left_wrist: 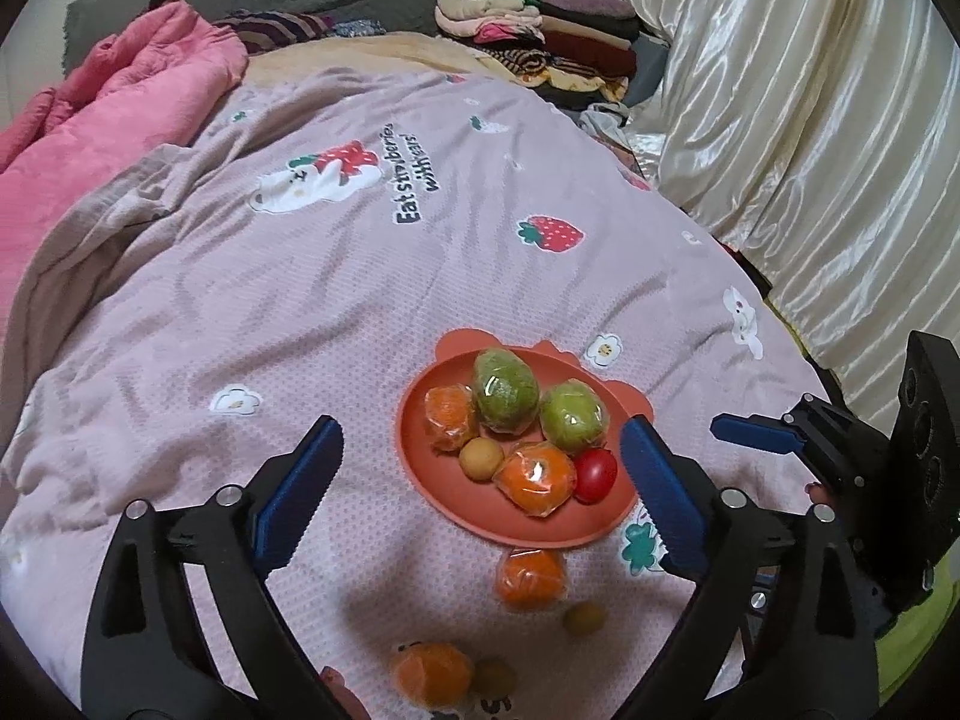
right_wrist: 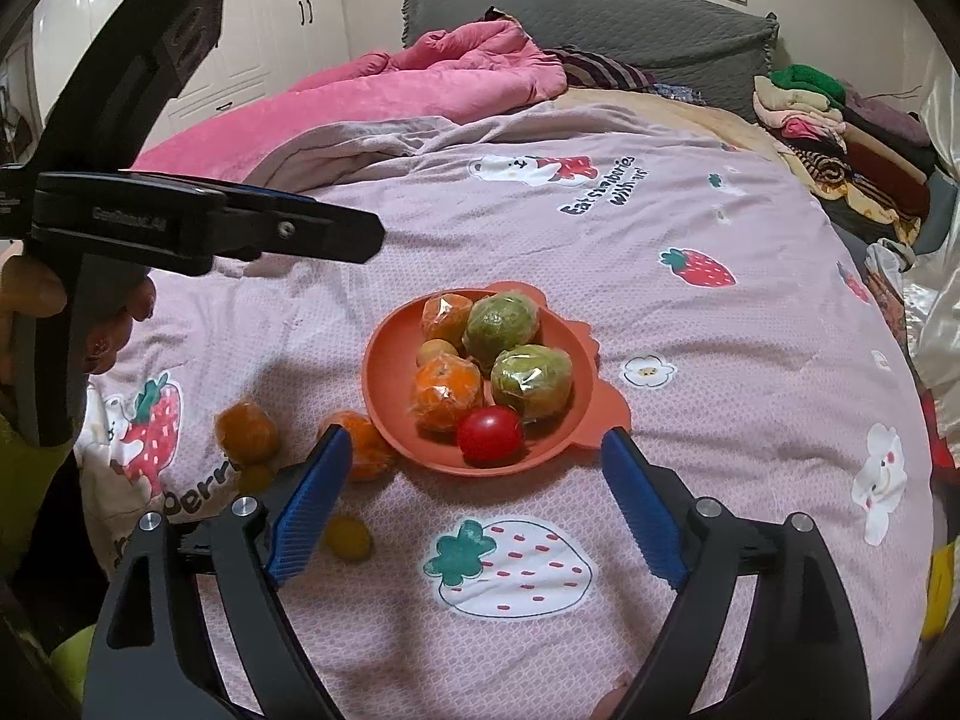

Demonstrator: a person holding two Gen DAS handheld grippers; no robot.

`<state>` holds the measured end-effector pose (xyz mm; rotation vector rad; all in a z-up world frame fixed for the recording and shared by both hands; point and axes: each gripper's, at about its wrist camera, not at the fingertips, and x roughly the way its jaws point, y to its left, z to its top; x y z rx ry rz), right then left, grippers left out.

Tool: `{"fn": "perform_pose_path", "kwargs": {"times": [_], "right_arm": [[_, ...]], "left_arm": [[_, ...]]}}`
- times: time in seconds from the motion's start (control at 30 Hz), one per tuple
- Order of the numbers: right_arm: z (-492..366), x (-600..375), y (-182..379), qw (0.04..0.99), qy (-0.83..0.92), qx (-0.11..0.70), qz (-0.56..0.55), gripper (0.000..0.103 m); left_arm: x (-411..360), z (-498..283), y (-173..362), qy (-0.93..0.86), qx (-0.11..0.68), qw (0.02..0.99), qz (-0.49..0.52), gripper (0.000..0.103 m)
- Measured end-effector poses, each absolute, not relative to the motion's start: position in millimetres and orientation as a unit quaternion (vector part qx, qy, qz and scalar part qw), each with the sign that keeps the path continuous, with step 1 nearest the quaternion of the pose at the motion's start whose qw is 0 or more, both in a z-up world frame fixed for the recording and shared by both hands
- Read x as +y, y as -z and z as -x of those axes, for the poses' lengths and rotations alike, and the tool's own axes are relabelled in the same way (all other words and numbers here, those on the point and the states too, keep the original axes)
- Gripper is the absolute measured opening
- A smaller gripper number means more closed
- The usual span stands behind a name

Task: Organize fruits
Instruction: 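Lift both open tools back from the plate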

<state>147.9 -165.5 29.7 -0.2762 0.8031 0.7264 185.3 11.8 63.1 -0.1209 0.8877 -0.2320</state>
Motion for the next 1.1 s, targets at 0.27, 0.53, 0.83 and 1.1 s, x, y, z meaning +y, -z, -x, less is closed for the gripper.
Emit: {"fn": "perform_pose_path", "kwargs": {"times": [0.27,0.53,0.83,1.1], "right_arm": [[-143,-166,-33,0.851,-0.341,0.378,0.129,0.087],[-139,-165,-38,0.854,-0.342,0.371,0.127,0.088],[-132,-165,-43,0.855,-0.343,0.369,0.127,0.088],[-121,-163,-42,0.852,-0.343,0.374,0.124,0.088]], "left_arm": [[22,-171,-70,0.094,0.416,0.903,0.059,0.093],[26,-156,-72,0.089,0.410,0.906,0.063,0.093],[32,-138,-75,0.073,0.400,0.912,0.059,0.093],[36,-124,-74,0.064,0.398,0.914,0.054,0.093]]}}
